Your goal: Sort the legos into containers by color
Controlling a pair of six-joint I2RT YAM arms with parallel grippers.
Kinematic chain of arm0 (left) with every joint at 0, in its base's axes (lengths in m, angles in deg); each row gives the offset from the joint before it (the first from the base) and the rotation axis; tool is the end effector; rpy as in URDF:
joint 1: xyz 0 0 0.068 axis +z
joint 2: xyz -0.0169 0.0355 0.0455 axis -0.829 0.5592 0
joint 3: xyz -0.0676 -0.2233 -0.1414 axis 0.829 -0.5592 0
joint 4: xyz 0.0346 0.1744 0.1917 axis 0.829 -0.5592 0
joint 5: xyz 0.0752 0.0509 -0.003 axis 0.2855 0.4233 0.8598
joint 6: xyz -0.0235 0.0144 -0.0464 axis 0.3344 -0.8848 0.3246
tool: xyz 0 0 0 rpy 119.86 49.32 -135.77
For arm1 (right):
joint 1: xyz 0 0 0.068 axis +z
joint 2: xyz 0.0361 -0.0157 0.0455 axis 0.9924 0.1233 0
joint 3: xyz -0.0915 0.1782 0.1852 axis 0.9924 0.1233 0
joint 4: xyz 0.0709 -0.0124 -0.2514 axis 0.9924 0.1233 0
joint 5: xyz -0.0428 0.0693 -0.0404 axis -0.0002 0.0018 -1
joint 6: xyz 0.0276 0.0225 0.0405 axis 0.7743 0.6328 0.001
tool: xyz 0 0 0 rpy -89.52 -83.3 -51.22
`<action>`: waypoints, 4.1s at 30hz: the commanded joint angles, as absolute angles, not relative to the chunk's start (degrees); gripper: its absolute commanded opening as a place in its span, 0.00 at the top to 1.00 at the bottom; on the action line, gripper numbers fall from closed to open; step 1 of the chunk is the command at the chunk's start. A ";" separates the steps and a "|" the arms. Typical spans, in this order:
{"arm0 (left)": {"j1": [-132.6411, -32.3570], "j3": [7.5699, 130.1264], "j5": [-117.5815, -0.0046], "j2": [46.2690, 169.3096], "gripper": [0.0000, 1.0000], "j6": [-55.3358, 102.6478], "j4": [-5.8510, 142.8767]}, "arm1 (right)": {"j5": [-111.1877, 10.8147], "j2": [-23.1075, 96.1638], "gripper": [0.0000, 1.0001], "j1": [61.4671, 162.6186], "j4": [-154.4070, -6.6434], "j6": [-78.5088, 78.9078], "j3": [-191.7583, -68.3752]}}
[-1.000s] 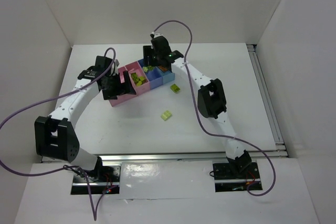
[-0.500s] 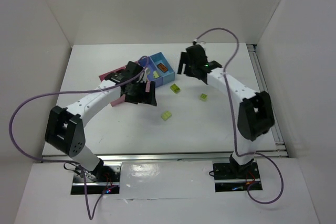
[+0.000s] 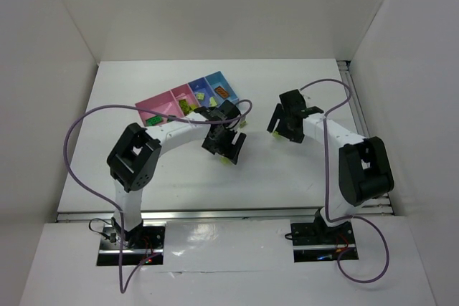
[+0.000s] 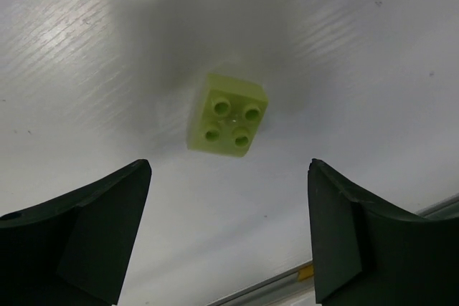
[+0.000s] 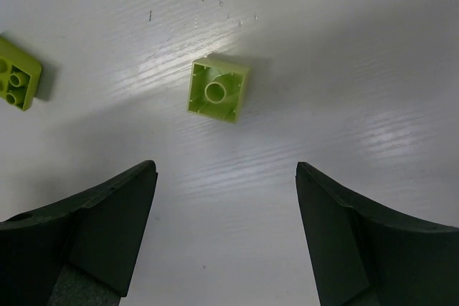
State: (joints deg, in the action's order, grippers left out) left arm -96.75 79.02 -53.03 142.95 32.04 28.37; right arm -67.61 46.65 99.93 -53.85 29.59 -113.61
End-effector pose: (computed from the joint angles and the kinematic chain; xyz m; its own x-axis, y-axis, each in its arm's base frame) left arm 0.3028 -0.2629 0.1973 -0.8790 0.3071 -0.3647 0.3886 0.9046 -0.1749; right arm 0.3087 0.0880 0.2046 -0.7847 0.3686 -0.4984 0.3199 0.9295 0.1837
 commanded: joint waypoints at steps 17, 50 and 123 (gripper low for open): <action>-96.96 84.91 -48.78 145.24 0.87 31.24 26.34 | -68.81 55.37 0.22 100.32 -61.16 30.12 -117.88; -76.21 128.87 -47.98 163.26 0.07 37.39 10.42 | -64.16 47.19 0.82 111.39 -60.73 24.42 -127.81; -64.96 73.32 -43.06 114.65 0.07 50.13 22.20 | -69.60 52.48 0.74 120.52 -71.82 -1.00 -124.56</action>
